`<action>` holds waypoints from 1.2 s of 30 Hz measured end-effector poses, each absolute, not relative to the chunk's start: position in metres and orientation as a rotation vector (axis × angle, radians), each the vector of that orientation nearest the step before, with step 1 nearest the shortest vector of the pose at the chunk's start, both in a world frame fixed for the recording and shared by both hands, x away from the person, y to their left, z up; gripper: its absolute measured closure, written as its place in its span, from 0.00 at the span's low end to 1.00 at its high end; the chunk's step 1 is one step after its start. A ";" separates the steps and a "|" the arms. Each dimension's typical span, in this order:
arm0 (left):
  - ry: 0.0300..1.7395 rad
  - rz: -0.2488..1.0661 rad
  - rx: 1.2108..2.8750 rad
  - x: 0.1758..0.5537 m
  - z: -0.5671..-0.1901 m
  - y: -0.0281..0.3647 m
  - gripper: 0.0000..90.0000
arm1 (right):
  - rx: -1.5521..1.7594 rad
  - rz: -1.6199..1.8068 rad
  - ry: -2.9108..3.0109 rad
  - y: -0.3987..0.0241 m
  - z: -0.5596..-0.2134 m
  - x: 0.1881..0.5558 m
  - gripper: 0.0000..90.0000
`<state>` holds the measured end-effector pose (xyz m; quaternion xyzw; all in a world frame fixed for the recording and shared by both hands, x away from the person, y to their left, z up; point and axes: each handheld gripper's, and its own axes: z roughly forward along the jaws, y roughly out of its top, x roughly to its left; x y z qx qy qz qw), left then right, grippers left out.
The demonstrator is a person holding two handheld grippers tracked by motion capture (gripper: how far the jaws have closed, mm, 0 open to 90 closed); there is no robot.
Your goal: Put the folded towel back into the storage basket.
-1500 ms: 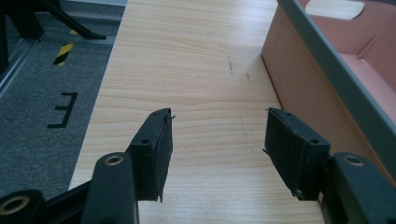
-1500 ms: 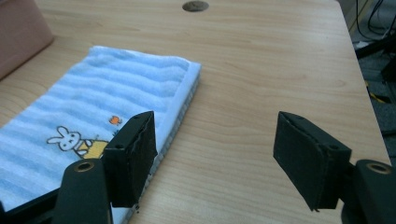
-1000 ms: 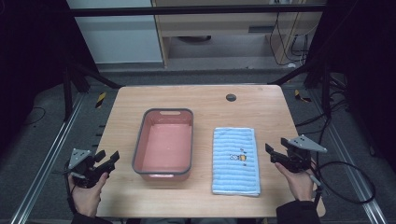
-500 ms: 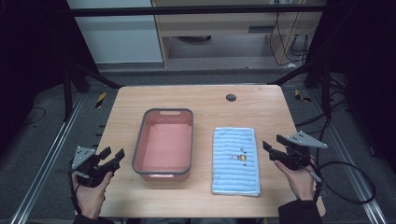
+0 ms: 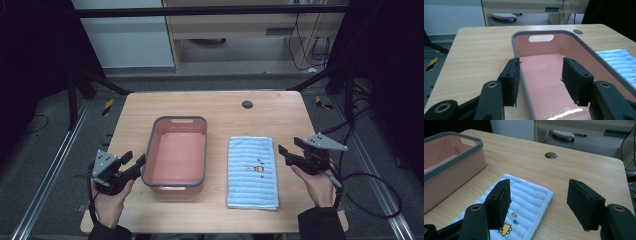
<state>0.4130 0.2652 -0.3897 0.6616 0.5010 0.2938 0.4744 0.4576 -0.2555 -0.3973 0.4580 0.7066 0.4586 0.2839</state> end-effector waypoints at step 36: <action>1.002 0.625 1.748 0.417 -0.387 0.144 0.57 | 1.256 1.259 1.825 -0.254 -0.386 0.482 0.40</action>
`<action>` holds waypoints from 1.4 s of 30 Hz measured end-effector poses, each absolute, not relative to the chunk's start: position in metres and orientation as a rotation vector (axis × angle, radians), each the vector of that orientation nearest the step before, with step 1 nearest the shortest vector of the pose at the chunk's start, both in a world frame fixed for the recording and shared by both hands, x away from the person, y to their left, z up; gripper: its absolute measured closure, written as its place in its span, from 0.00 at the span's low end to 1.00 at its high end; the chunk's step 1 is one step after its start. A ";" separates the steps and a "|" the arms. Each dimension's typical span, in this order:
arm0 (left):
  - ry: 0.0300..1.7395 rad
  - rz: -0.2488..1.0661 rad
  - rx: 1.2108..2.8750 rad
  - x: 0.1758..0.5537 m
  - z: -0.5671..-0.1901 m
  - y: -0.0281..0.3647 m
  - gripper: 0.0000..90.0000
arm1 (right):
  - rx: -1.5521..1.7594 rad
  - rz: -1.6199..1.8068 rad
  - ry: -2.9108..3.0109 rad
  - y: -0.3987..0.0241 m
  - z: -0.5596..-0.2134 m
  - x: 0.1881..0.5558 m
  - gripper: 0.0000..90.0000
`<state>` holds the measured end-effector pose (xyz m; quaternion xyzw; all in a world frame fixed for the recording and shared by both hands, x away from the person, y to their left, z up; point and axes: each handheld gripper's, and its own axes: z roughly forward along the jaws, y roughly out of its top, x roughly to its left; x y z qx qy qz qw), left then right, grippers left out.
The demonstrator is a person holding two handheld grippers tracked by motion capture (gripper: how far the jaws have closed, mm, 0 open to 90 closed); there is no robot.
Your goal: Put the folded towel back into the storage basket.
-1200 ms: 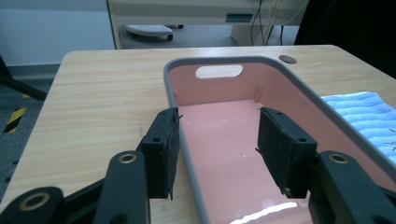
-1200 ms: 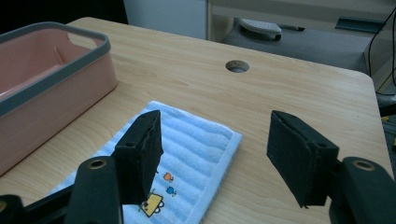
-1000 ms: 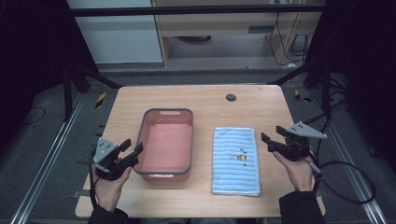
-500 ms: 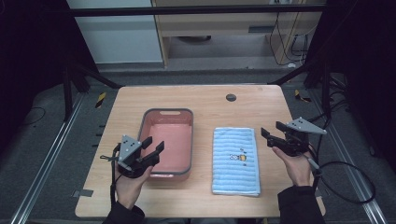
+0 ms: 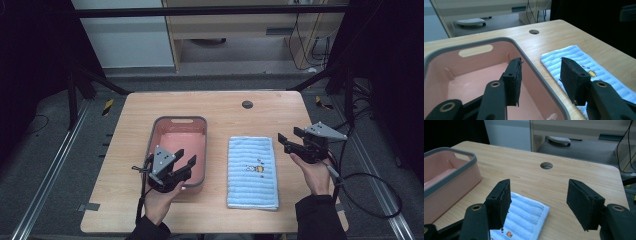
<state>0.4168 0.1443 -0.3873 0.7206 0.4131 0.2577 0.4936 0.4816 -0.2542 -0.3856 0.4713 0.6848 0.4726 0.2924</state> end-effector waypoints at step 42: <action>0.897 0.512 1.884 0.411 -0.419 0.065 0.66 | 1.316 1.240 1.853 -0.251 -0.402 0.510 0.54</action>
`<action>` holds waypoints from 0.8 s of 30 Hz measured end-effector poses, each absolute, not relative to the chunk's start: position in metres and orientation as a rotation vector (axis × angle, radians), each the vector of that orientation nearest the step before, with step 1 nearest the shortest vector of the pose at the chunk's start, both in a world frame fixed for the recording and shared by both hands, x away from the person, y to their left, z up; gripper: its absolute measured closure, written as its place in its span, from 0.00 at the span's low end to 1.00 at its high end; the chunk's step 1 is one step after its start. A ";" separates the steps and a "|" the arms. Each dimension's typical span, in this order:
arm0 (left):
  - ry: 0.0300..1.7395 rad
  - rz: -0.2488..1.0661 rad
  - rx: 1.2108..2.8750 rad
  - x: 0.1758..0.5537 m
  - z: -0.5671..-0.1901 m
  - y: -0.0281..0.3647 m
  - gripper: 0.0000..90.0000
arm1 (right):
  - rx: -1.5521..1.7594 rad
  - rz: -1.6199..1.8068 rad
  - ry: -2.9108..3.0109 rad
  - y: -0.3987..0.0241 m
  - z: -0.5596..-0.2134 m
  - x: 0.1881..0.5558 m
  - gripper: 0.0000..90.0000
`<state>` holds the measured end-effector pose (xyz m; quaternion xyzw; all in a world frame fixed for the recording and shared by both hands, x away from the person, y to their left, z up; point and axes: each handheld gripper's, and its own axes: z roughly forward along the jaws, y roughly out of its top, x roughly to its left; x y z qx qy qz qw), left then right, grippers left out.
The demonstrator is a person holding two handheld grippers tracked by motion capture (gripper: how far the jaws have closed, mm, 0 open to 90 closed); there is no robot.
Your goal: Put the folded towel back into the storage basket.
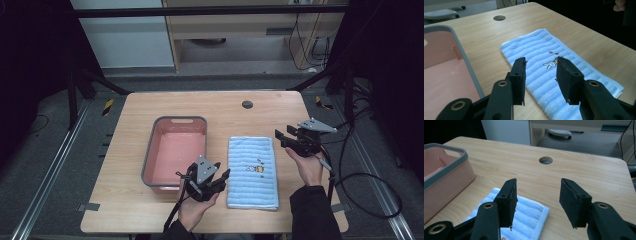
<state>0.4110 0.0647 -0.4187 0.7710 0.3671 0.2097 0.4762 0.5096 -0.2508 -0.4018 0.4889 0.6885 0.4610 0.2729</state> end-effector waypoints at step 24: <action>0.902 0.497 1.989 0.405 -0.455 0.041 0.63 | 1.340 1.168 1.938 -0.246 -0.433 0.522 0.53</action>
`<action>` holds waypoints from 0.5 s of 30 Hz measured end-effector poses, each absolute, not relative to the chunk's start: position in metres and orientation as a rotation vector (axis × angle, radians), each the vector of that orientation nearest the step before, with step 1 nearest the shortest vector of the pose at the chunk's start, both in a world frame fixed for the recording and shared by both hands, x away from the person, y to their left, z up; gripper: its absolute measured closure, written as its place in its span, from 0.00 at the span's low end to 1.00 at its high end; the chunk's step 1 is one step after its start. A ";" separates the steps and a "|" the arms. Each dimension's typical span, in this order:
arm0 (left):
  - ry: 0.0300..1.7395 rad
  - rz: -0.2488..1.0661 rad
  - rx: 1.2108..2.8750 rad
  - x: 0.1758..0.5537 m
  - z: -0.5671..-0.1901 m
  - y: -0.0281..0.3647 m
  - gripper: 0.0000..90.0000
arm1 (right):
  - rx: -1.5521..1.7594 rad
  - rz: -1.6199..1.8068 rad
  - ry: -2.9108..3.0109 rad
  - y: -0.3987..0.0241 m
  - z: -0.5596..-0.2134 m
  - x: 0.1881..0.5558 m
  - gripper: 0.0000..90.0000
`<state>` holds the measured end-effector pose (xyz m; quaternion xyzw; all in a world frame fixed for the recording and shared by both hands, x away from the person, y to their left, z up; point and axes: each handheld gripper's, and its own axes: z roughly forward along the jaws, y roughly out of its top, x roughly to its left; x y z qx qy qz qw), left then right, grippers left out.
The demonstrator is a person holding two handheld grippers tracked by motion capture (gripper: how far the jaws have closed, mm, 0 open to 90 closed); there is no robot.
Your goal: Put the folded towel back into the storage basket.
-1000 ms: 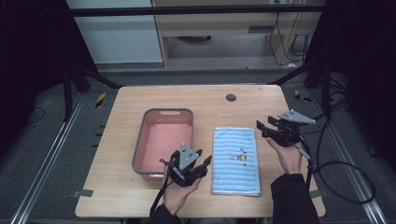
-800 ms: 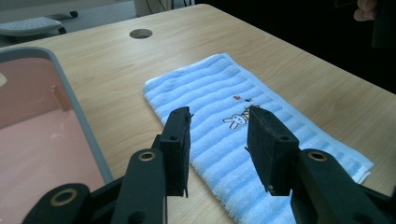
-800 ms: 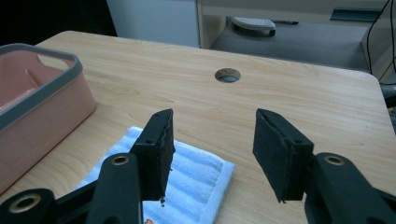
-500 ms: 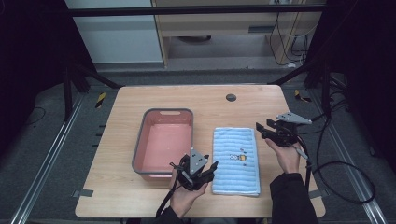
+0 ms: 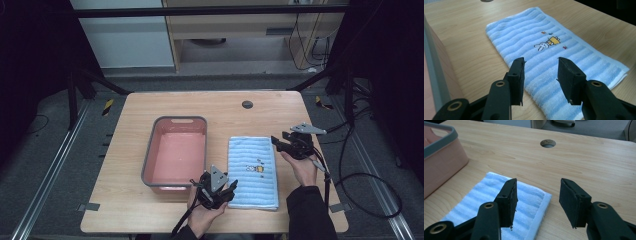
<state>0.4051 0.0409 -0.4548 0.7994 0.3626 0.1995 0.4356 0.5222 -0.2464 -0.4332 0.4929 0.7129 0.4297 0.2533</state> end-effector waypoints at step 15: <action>0.940 0.462 2.037 0.406 -0.477 0.039 0.60 | 1.332 1.099 2.005 -0.235 -0.453 0.528 0.52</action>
